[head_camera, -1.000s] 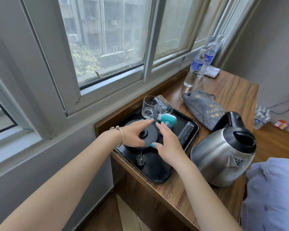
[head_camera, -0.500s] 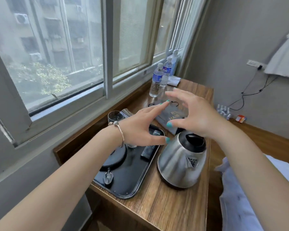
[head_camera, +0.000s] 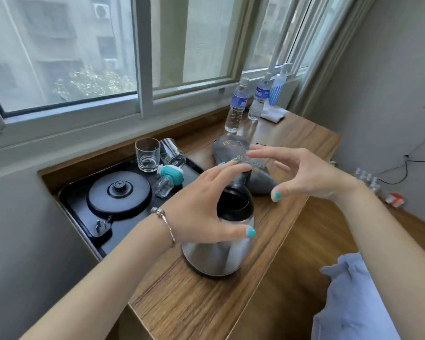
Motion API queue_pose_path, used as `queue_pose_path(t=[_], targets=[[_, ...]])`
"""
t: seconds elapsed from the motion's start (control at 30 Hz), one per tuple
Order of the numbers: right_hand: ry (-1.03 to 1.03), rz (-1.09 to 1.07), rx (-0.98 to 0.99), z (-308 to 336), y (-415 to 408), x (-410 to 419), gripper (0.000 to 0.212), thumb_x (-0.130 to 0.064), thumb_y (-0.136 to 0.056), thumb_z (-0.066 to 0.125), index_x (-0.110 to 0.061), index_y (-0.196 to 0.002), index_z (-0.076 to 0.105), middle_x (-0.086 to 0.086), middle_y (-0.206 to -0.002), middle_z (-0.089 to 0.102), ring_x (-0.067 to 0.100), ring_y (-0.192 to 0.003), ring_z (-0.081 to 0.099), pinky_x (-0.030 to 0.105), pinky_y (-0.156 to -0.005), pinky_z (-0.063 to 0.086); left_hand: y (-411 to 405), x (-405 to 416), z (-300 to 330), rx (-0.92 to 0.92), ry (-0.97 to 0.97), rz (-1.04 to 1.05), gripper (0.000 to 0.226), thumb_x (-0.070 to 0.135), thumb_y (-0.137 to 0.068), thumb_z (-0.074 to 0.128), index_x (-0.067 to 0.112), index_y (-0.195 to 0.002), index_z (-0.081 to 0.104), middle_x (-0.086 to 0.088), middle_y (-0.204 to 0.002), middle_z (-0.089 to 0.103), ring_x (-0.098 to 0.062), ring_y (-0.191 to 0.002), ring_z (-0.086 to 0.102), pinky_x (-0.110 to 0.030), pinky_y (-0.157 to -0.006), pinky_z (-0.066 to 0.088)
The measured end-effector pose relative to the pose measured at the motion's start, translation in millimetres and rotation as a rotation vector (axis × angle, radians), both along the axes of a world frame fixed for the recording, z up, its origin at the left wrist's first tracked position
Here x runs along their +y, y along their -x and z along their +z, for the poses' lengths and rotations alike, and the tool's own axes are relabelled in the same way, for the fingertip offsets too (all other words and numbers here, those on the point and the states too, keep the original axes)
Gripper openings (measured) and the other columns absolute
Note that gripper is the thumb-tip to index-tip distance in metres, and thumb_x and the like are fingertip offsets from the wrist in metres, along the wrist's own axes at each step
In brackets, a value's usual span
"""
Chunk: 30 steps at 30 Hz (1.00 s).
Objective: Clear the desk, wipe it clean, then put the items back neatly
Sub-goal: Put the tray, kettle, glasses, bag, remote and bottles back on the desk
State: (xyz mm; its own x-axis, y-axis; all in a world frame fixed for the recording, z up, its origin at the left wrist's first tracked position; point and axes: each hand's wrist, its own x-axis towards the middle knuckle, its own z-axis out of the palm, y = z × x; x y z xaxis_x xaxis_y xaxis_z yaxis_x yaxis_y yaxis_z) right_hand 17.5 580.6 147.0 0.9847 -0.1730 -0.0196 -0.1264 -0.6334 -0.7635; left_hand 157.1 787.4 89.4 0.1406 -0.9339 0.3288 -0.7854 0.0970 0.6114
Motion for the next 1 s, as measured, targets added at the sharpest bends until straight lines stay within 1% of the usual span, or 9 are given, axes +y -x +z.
queue_pose_path(t=[0.07,0.17,0.23,0.33,0.43,0.53,0.8,0.93,1.0], targets=[[-0.005,0.085,0.009,-21,-11,-14,0.082,-0.026,-0.058,0.089,-0.039,-0.132,0.057,-0.012,-0.149,0.045,-0.006,-0.141,0.029,0.024,-0.115,0.024,10,3,-7,-0.029,-0.007,0.145,0.098,0.059,-0.070,0.074,0.039,-0.148,0.018,0.017,-0.154,0.023,0.004,-0.142,0.015,-0.019,-0.114,0.022],[-0.085,0.176,-0.030,-49,-24,-33,0.086,-0.042,-0.052,0.091,-0.035,-0.131,0.058,-0.007,-0.152,0.042,-0.001,-0.143,0.028,0.025,-0.119,0.022,29,7,-20,0.006,0.019,0.456,0.092,0.060,-0.065,0.070,0.044,-0.143,0.024,0.021,-0.145,0.036,0.001,-0.135,0.032,-0.032,-0.107,0.040],[-0.200,0.198,-0.062,-66,-34,-45,0.088,-0.055,-0.049,0.090,-0.035,-0.129,0.060,-0.009,-0.150,0.042,0.000,-0.143,0.029,0.021,-0.117,0.025,43,8,-30,0.108,0.068,0.574,0.089,0.062,-0.061,0.068,0.042,-0.140,0.031,0.021,-0.138,0.042,0.003,-0.130,0.037,-0.030,-0.105,0.041],[-0.371,0.212,-0.125,-86,-48,-56,0.075,-0.053,-0.052,0.091,-0.040,-0.122,0.067,-0.009,-0.142,0.054,0.007,-0.140,0.038,0.028,-0.115,0.031,61,2,-41,0.170,0.094,0.675,0.089,0.059,-0.058,0.071,0.044,-0.138,0.034,0.024,-0.133,0.045,0.007,-0.123,0.042,-0.027,-0.102,0.043],[-0.537,0.229,-0.158,-97,-58,-57,0.065,-0.044,-0.058,0.092,-0.028,-0.117,0.070,-0.001,-0.123,0.064,0.014,-0.119,0.056,0.030,-0.102,0.044,73,-7,-46,0.193,0.107,0.757,0.096,0.058,-0.053,0.077,0.045,-0.138,0.033,0.023,-0.130,0.046,0.008,-0.110,0.047,-0.021,-0.094,0.044],[-0.647,0.257,-0.140,-101,-63,-53,0.060,-0.037,-0.061,0.092,-0.020,-0.112,0.067,0.006,-0.109,0.062,0.021,-0.101,0.059,0.031,-0.089,0.052,76,-14,-49,0.203,0.128,0.815,0.098,0.056,-0.051,0.083,0.042,-0.136,0.037,0.022,-0.128,0.048,0.005,-0.112,0.048,-0.018,-0.094,0.042],[-0.743,0.284,-0.152,-99,-64,-45,0.054,-0.031,-0.056,0.095,-0.022,-0.104,0.071,0.010,-0.103,0.063,0.021,-0.093,0.062,0.030,-0.078,0.057,80,-15,-50,0.221,0.230,0.878,0.090,0.052,-0.049,0.083,0.039,-0.130,0.048,0.019,-0.117,0.056,0.000,-0.102,0.056,-0.025,-0.087,0.050],[-0.695,0.307,-0.206,-87,-60,-39,0.051,-0.027,-0.053,0.096,-0.022,-0.099,0.073,0.004,-0.096,0.067,0.017,-0.088,0.063,0.028,-0.077,0.055,93,-7,-46,0.178,0.311,0.919,0.087,0.050,-0.047,0.083,0.038,-0.127,0.051,0.019,-0.114,0.054,0.000,-0.103,0.056,-0.018,-0.084,0.048],[-0.709,0.328,-0.218,-77,-60,-36,0.052,-0.027,-0.053,0.096,-0.021,-0.099,0.073,0.006,-0.097,0.066,0.020,-0.090,0.063,0.031,-0.077,0.057,96,-3,-38,0.171,0.350,0.913,0.087,0.049,-0.048,0.084,0.036,-0.128,0.053,0.018,-0.116,0.055,-0.002,-0.106,0.056,-0.020,-0.086,0.049]])
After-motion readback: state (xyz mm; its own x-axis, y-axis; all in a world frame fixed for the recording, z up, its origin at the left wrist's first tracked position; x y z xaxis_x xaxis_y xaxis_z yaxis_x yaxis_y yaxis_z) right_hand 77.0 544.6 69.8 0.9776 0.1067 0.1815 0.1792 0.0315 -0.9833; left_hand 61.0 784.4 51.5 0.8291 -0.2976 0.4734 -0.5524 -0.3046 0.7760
